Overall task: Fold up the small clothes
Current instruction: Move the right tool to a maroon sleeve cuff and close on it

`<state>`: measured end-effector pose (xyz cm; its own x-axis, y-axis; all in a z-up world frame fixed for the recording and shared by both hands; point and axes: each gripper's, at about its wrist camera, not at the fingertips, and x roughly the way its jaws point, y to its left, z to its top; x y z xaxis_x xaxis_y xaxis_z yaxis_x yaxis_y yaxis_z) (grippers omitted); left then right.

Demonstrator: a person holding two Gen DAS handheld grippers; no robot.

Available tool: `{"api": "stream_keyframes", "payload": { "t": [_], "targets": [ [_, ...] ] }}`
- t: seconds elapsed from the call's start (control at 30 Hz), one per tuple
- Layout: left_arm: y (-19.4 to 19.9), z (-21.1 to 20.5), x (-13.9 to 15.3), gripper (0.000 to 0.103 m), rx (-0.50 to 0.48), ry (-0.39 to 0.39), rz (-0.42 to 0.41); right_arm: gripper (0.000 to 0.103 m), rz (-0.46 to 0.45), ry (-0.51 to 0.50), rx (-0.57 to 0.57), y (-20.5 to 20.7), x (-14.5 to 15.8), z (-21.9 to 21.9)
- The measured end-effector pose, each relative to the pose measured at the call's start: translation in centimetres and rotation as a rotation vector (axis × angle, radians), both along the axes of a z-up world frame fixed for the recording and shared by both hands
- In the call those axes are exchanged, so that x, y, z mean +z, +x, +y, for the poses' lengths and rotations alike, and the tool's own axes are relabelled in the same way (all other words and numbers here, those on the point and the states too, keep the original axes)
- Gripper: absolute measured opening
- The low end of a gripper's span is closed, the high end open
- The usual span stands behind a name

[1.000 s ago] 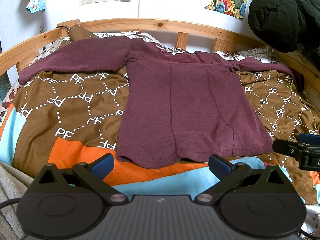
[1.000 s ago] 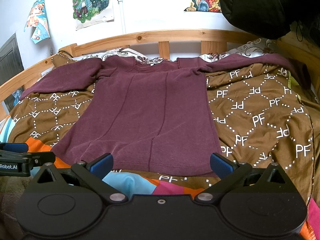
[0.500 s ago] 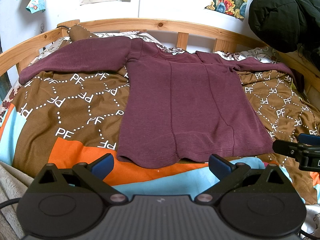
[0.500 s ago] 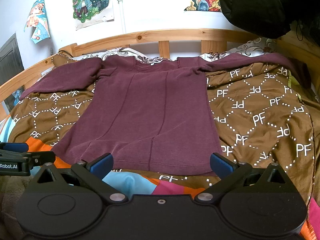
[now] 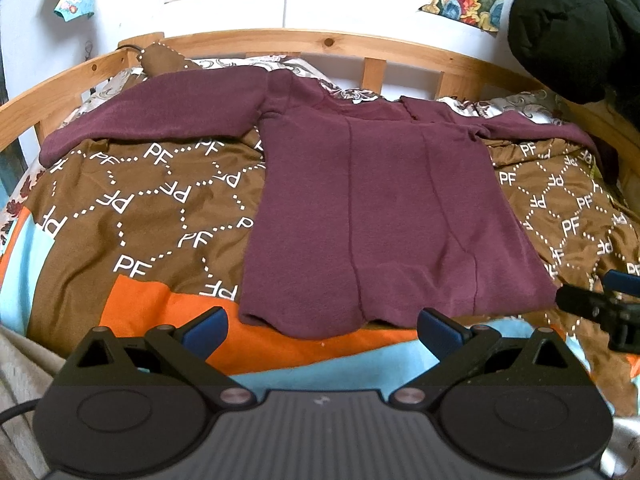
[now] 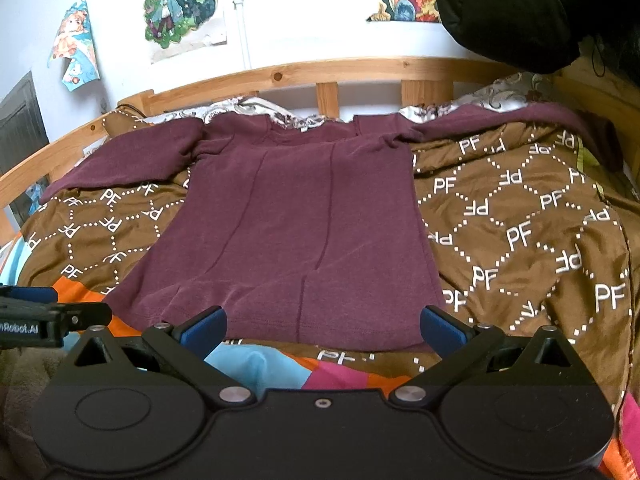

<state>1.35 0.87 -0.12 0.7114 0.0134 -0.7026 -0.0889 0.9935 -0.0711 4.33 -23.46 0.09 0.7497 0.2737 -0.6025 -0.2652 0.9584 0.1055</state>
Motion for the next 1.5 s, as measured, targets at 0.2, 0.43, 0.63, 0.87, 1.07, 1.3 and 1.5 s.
{"api": "stream_keyframes", "payload": {
  "t": [0.2,0.43,0.63,0.87,1.07,1.3,1.5],
  "targets": [
    [2.1,0.1,1.4,0.102,-0.006,-0.021,0.011,0.102,-0.049,-0.054,0.059,0.7,0.4,0.7],
    [7.3,-0.4,3.4,0.102,-0.044,-0.041,0.033,0.102,-0.11,-0.194,0.176,2.6,1.9,0.5],
    [12.6,-1.6,3.8,0.102,-0.088,-0.009,0.034,0.102,-0.132,-0.284,0.171,6.2,4.0,-1.4],
    [18.7,-2.3,1.6,0.102,-0.138,0.007,0.047,0.102,-0.105,-0.382,0.057,12.3,4.8,-4.2],
    [20.3,-1.6,-1.1,0.102,-0.128,0.068,-0.051,0.102,-0.07,-0.291,-0.149,17.6,4.1,-8.8],
    [21.0,1.0,-4.1,0.102,-0.111,0.038,-0.042,0.093,-0.113,-0.066,-0.477,21.4,2.4,-15.9],
    [21.4,2.2,-6.0,0.102,-0.095,-0.046,-0.016,0.084,-0.091,0.133,-0.738,25.5,0.4,-21.5]
  ]
}}
